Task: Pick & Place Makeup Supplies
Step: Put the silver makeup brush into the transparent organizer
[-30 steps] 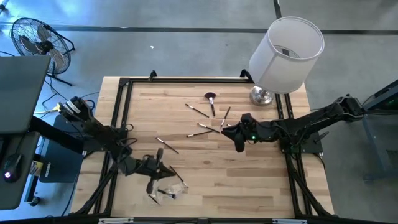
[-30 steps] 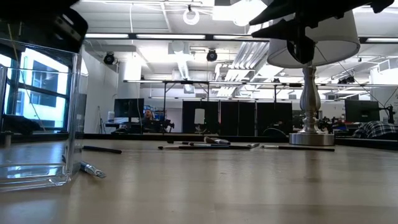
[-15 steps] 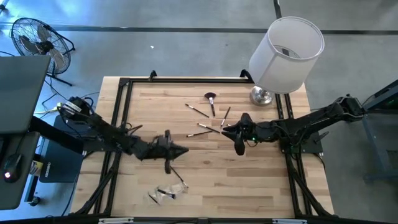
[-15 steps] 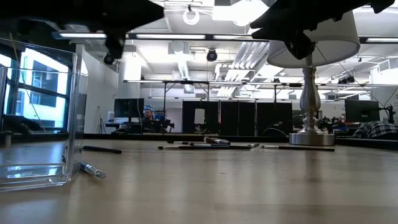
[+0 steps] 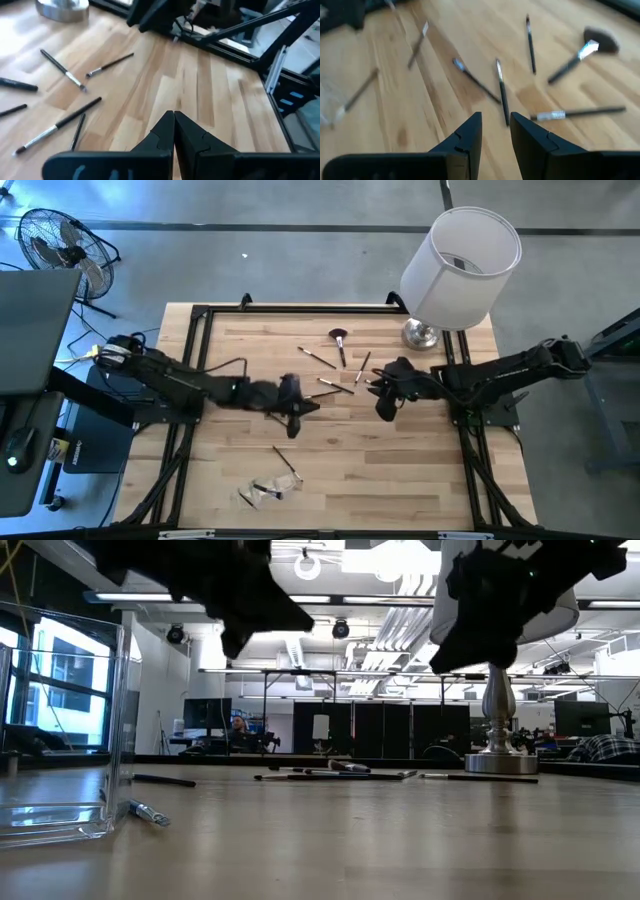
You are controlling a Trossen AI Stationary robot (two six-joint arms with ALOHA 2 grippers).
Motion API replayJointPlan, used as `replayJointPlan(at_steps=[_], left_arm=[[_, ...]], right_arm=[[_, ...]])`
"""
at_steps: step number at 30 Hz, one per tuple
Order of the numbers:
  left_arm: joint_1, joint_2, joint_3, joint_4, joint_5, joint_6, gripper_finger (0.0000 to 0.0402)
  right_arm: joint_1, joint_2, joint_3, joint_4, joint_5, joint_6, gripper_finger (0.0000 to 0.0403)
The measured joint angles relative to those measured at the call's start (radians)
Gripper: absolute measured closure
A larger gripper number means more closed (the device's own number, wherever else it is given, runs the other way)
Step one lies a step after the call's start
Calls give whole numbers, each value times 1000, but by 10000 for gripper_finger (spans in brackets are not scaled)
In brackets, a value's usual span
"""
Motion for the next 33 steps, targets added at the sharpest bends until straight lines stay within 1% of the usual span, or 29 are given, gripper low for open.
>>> replayJointPlan(at_steps=[4,6,8,9,11,14,16,19,23,26,29,33], left_arm=[[118,0,0,-10,178,28,401],[176,0,1,-22,209,33,401],[237,-1,1,-67,219,44,401],[268,-1,1,-86,241,60,401],[326,0,1,-100,321,95,401],[393,0,1,-137,446,130,401],[426,0,1,-159,486,162,401],[458,0,1,-206,493,219,401],[475,0,3,-250,493,294,401],[475,0,4,-288,469,349,401],[475,0,4,-325,449,380,401],[475,0,4,-349,428,386,401]], right_arm=[[-25,0,0,-77,-28,37,307],[-35,2,0,-90,-48,50,307],[-42,13,0,-88,-61,52,307],[-44,24,0,-88,-62,52,307],[-50,57,2,-89,-72,48,307],[-59,142,29,-91,-95,54,307],[-65,212,71,-97,-104,34,307],[-86,323,159,-125,-110,-24,307],[-136,462,293,-207,-124,-104,307],[-172,549,379,-258,-175,-172,307],[-201,605,445,-274,-220,-237,307],[-237,635,484,-275,-225,-294,307]])
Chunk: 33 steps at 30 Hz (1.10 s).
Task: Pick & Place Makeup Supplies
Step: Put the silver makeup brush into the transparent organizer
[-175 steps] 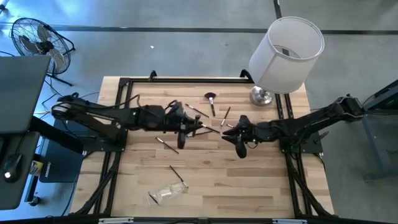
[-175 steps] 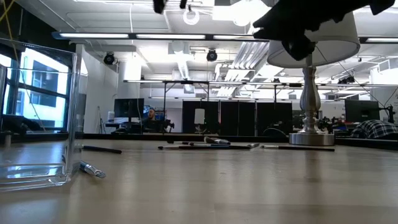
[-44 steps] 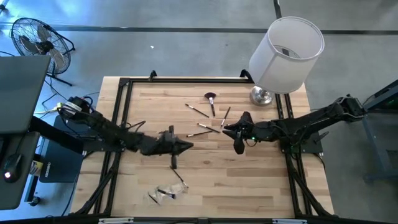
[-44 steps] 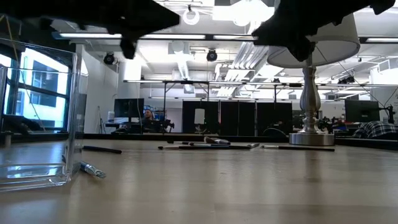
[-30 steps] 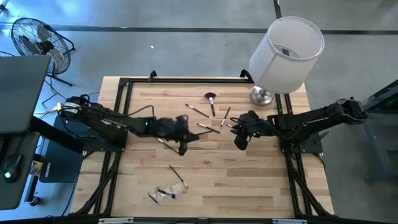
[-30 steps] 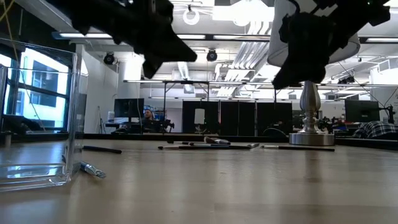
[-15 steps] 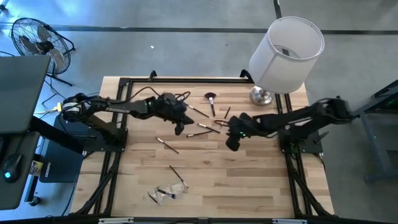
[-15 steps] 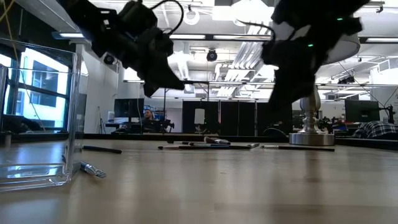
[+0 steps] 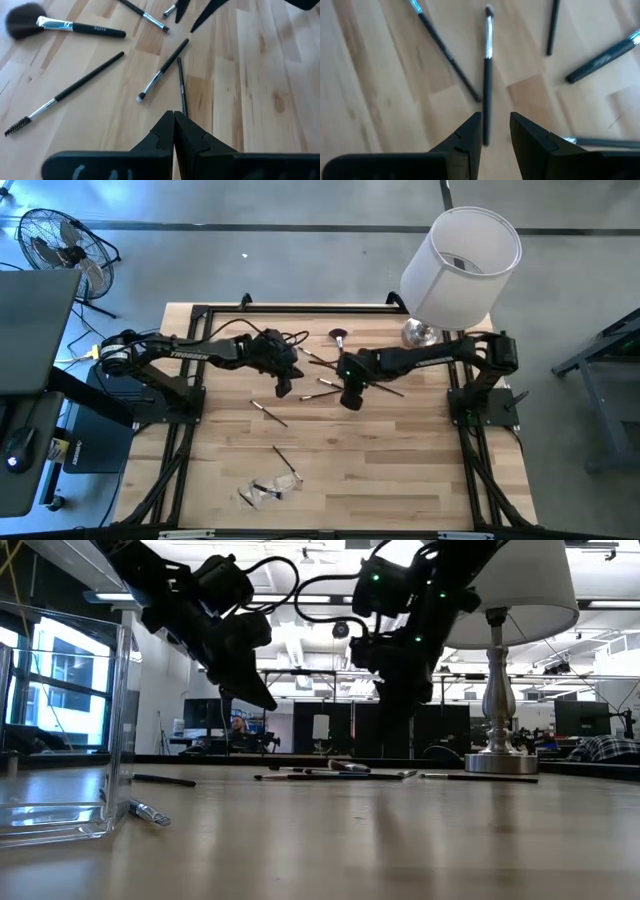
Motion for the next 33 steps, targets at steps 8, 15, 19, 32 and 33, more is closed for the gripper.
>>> replayJointPlan(at_steps=[8,15,19,32,33], left_arm=[[0,0,0,6,-2,0,401],[0,0,0,7,-19,0,401],[0,0,0,6,-16,-5,401],[0,0,0,7,-12,-36,401],[0,0,0,7,-8,-38,401]], right_arm=[[-41,13,-1,-12,-41,-80,307],[-16,43,-1,19,-51,-169,307],[-9,52,-1,22,-47,-170,307],[-9,128,-1,42,-58,-182,307],[-8,136,1,44,-55,-178,307]])
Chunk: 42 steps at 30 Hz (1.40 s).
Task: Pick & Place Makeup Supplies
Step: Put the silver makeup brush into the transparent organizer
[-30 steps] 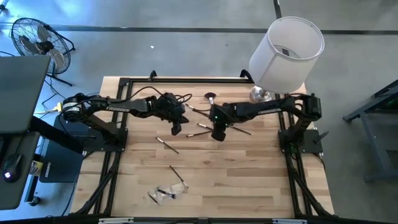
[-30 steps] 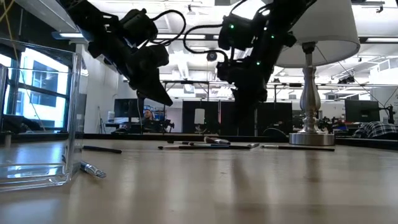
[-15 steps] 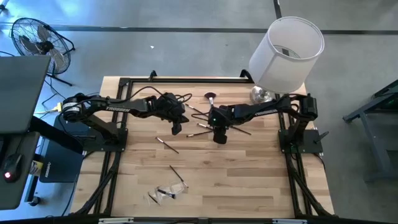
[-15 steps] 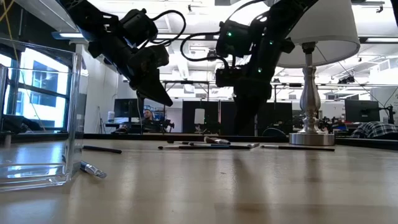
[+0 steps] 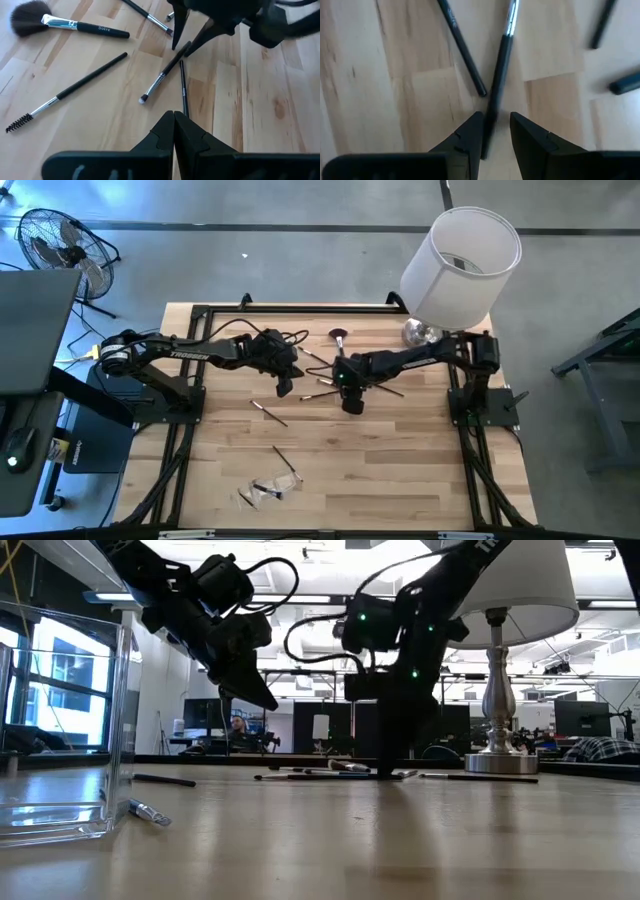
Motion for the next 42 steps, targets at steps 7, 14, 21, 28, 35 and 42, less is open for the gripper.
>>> replayJointPlan(at_steps=[7,14,21,28,35,42], left_arm=[[0,0,0,3,5,1,401],[0,0,0,7,30,5,402],[0,0,0,9,31,5,390],[-12,0,0,10,11,14,318],[-97,76,-1,38,-84,126,288],[-140,202,1,135,-209,127,287]], right_arm=[[0,35,3,6,-23,17,320],[-1,37,1,7,-56,-39,391],[-1,39,-1,11,-61,-60,369],[-1,39,-1,12,-80,-123,393],[-2,39,-2,19,-91,-188,389],[-2,38,-2,25,-101,-186,386]])
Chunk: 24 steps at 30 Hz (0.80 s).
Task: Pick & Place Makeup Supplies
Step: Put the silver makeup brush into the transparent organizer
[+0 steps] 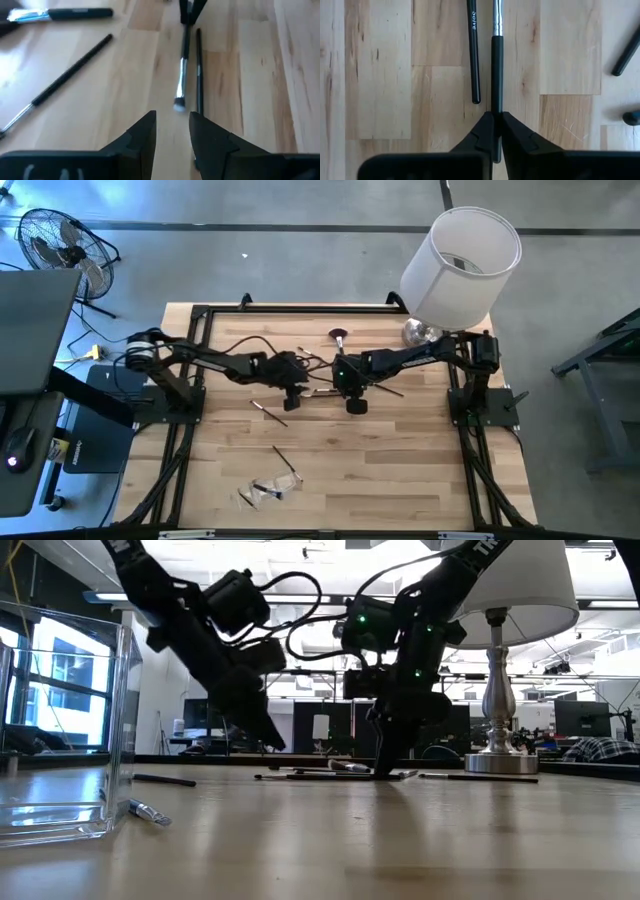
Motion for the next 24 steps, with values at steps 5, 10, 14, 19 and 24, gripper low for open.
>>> replayJointPlan(at_steps=[5,10,14,19,24], left_arm=[[2,60,-1,85,41,-29,287],[2,108,28,107,78,-26,287],[3,142,72,100,109,-9,287],[4,188,104,97,108,12,287],[4,187,106,98,71,16,287]], right_arm=[[0,0,0,4,-7,1,385],[0,0,-1,6,-12,-3,388],[0,0,-1,8,-14,-5,382],[0,0,-2,9,-16,-6,386],[0,0,-2,9,-16,-2,387]])
